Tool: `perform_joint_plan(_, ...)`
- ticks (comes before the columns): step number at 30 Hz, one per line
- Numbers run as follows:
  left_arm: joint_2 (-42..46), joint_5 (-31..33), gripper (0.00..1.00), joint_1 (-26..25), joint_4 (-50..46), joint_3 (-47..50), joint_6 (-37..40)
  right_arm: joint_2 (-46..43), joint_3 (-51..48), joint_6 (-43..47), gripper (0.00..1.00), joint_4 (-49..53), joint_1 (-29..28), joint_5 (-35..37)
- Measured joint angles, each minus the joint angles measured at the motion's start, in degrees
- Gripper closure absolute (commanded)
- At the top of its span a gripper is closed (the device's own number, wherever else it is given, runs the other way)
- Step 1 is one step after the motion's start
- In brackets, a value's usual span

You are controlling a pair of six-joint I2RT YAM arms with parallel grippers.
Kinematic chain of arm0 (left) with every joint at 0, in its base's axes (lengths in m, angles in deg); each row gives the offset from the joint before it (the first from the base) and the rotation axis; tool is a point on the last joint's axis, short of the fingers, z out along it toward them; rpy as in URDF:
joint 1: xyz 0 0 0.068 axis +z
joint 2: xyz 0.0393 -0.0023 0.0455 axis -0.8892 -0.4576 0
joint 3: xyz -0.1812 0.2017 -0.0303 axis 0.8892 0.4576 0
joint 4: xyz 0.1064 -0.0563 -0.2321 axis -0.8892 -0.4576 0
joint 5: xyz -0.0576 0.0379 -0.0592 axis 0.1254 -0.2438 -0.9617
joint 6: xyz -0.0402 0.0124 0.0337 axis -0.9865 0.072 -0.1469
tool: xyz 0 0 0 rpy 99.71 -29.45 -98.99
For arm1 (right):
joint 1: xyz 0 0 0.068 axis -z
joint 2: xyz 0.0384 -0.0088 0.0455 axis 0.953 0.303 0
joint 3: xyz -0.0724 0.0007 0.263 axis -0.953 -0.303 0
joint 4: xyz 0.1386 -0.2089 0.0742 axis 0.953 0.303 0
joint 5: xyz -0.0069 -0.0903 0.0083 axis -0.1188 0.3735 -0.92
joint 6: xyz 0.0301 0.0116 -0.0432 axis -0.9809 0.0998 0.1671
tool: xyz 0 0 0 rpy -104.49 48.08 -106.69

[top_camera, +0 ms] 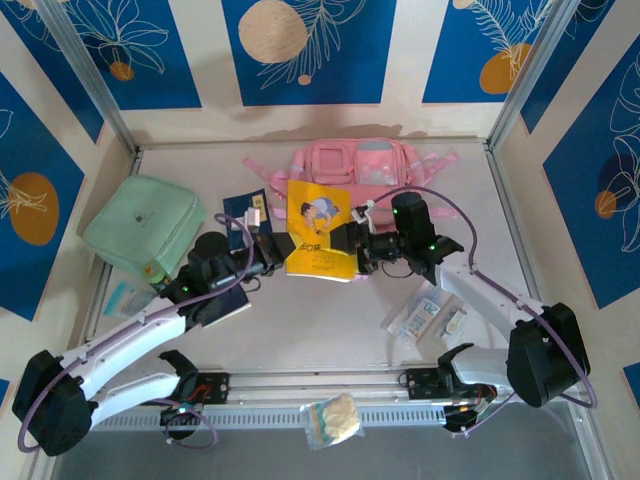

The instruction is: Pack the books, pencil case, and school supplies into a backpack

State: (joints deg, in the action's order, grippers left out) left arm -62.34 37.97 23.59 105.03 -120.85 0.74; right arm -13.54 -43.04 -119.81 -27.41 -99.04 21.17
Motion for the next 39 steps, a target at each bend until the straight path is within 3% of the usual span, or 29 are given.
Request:
perform_joint_plan(3, 0.20, 1.18, 1.00, -0.02, -2.03, -0.17, 1.09, -0.55, -0.59, -2.82, 0.02, -3.10, -0.26, -0.92)
perform_joint_plan(7, 1.27, 3.02, 1.00, -0.02, -7.89, -1.64, 3.85, -2.91, -0.57, -3.30, 0.11, -3.23, -0.31, -0.70)
perform_joint_plan(15, 1.31, 3.54, 1.00, -0.09, -14.34, -4.68, 8.63, -4.24, -0.42, -1.14, 0.44, 0.72, -0.33, 0.57)
perform_joint_plan(22, 0.17, 3.87, 1.00, -0.07, -16.94, -4.76, 10.82, -3.06, -0.39, 0.79, 0.86, 4.11, -0.24, 1.81)
perform_joint_plan(25, -0.59, 4.07, 0.88, -0.07, -17.42, -4.76, 11.69, -3.04, -0.31, 1.90, 1.00, 5.14, -0.20, 2.29)
perform_joint_plan(31, -1.11, 4.74, 0.55, -0.07, -22.36, -7.13, 18.05, -3.19, 1.92, 4.81, 1.00, 11.13, 1.05, 3.69)
perform_joint_plan(39, -7.13, 10.05, 0.40, -0.07, -33.57, -20.31, 42.47, -5.53, 7.76, 12.50, 1.00, 28.04, 7.78, 11.56)
